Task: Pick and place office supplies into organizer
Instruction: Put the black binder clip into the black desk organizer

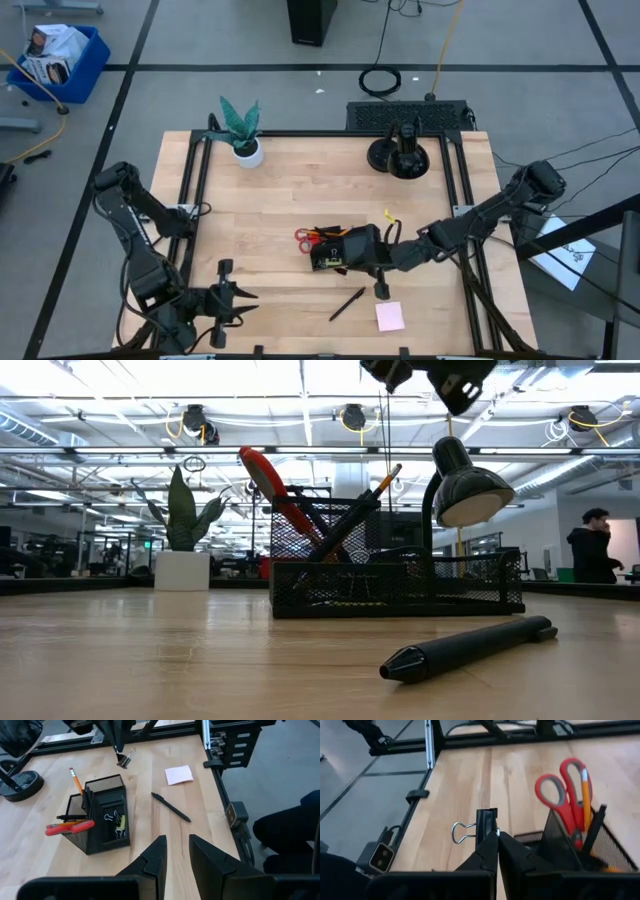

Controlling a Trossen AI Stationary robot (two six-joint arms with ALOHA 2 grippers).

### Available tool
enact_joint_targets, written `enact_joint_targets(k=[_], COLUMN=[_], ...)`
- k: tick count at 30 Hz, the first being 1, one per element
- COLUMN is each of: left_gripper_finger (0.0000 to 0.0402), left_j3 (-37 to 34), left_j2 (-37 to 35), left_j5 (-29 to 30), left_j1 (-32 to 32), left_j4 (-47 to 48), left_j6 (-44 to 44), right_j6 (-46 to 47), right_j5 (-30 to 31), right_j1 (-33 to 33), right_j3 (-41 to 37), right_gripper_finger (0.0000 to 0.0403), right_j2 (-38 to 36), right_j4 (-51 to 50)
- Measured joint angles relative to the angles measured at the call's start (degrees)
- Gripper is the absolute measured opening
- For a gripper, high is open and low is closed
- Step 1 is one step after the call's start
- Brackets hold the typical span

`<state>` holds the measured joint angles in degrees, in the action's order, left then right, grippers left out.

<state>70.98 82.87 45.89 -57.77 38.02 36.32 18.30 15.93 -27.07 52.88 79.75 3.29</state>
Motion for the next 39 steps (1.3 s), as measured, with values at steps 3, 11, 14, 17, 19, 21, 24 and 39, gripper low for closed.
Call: enact_joint_targets(k=[3,11,14,17,19,21,24,39], left_gripper_finger=[0.0088,0.0088,0.0088,0.0088,0.0088,0.0088,0.0088,0.0088], left_j3=[0.0,0.0,0.0,0.0,0.0,0.0,0.0,0.0], left_j2=[0.0,0.0,0.0,0.0,0.0,0.0,0.0,0.0], left_j5=[0.0,0.2,0.2,0.2,0.2,0.2,0.2,0.3], left_j1=[-0.4,-0.5,-0.5,-0.5,-0.5,-0.5,-0.5,-0.5], left_j4=[0.0,0.0,-0.2,-0.1,0.0,-0.1,0.0,-0.1], left_j6=[0.0,0.0,0.1,0.1,0.1,0.1,0.0,0.2], right_j6=[-1.3,-2.9,-3.8,-4.2,-4.2,-4.2,-4.3,-6.0], right_j5=[-1.7,-7.1,-7.0,-7.0,-7.1,-7.1,-6.4,-0.7], right_j1=[1.1,4.4,5.5,6.0,6.1,6.3,6.5,6.8], right_j3=[0.0,0.0,0.0,0.0,0.0,0.0,0.0,0.0], right_gripper_finger=[0.0,0.0,0.0,0.0,0.0,0.0,0.0,0.0], right_j2=[2.0,9.1,10.2,11.6,12.6,13.7,15.0,16.5], right_j4=[3.0,7.6,8.2,9.0,8.5,8.7,8.8,8.5])
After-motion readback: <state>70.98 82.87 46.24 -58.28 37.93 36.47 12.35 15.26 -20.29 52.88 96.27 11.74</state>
